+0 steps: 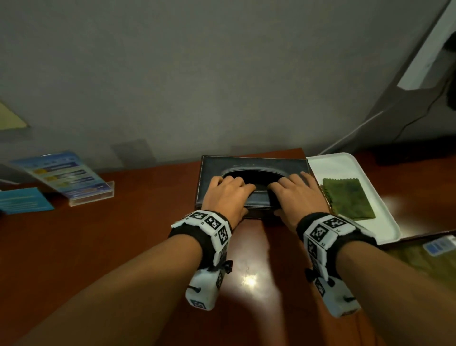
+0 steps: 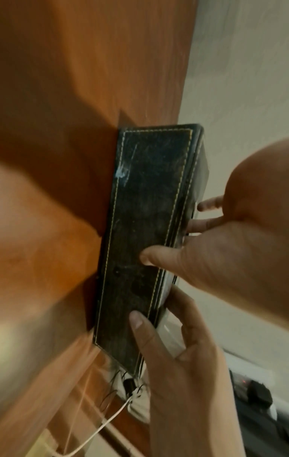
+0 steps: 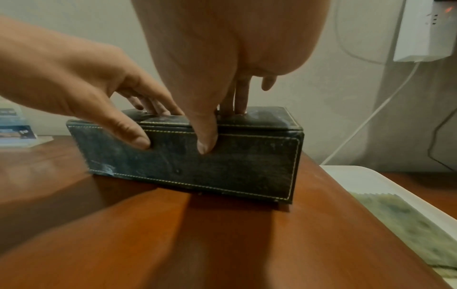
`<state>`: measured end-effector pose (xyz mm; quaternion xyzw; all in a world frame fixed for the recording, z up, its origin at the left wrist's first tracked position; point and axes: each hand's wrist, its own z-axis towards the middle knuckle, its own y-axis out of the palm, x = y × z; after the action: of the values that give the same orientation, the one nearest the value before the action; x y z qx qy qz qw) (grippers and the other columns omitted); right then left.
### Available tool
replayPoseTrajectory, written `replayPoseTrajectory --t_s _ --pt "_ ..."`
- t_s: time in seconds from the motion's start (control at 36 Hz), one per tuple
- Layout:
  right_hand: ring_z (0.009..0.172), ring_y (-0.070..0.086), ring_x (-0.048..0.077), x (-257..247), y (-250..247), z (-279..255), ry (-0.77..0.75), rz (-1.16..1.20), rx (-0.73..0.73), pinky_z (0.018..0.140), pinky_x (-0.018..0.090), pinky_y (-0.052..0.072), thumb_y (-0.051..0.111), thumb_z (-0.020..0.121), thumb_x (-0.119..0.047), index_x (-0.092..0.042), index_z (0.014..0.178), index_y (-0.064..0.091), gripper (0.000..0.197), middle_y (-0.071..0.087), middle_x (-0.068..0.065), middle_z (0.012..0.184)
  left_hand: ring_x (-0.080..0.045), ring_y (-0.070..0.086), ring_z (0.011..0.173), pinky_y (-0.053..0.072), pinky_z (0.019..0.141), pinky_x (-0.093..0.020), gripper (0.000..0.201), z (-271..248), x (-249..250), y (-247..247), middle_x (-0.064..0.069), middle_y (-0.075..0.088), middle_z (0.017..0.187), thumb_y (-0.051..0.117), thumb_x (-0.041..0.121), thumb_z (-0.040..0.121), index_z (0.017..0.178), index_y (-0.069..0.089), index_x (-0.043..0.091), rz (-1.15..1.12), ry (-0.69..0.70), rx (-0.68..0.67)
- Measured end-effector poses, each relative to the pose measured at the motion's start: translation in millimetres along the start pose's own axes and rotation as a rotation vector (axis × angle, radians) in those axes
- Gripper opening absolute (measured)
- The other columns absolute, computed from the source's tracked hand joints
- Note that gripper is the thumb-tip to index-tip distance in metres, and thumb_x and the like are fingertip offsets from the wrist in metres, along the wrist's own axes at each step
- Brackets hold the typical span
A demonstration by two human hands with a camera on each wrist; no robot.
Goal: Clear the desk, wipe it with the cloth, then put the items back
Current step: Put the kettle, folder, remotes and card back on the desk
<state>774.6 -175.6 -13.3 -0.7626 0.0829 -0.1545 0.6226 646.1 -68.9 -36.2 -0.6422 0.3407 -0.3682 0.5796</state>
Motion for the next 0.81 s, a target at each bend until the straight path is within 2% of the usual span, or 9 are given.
replayPoseTrajectory --t_s 0.17,0.42,0.61,0.81 --pt "0.132 0.032 0.018 -22.6 -28.7 28.7 -0.087 -0.003 0.094 0.115 0.041 0.009 0.063 0.087 -0.036 -0.025 0.138 0.041 0.057 0.046 -0.005 0.135 -0.015 0.044 0.121 0.023 0.102 -0.034 0.060 -4.1 -41.8 -22.3 0.009 0.051 0.128 0.064 0.040 0.089 0.143 0.039 0.034 0.008 -0.085 0.051" --pt "0.135 0.030 0.017 -85.2 -56.3 73.1 -0.156 0.071 0.110 0.113 0.039 0.016 0.065 0.087 -0.036 -0.028 0.142 0.037 0.062 0.042 -0.007 0.140 -0.015 0.043 0.121 0.024 0.100 -0.034 0.058 -27.2 -114.8 -43.6 0.009 0.052 0.127 0.065 0.041 0.088 0.142 0.041 0.035 0.036 -0.190 0.066" --pt "0.134 0.030 0.016 -127.7 -53.9 98.3 -0.189 0.078 0.080 0.113 0.039 0.016 0.064 0.087 -0.036 -0.027 0.141 0.037 0.061 0.043 -0.007 0.138 -0.014 0.043 0.123 0.023 0.101 -0.034 0.059 -41.6 -159.8 -34.2 0.009 0.051 0.129 0.063 0.042 0.089 0.143 0.039 0.036 0.023 -0.232 0.041" --pt "0.134 0.030 0.016 -153.2 -39.1 111.5 -0.193 0.099 0.014 0.111 0.037 0.019 0.064 0.088 -0.035 -0.027 0.143 0.037 0.062 0.043 -0.007 0.139 -0.014 0.042 0.124 0.025 0.103 -0.034 0.060 -48.3 -184.5 -8.8 0.009 0.050 0.129 0.063 0.042 0.089 0.144 0.038 0.035 -0.014 -0.242 -0.001"
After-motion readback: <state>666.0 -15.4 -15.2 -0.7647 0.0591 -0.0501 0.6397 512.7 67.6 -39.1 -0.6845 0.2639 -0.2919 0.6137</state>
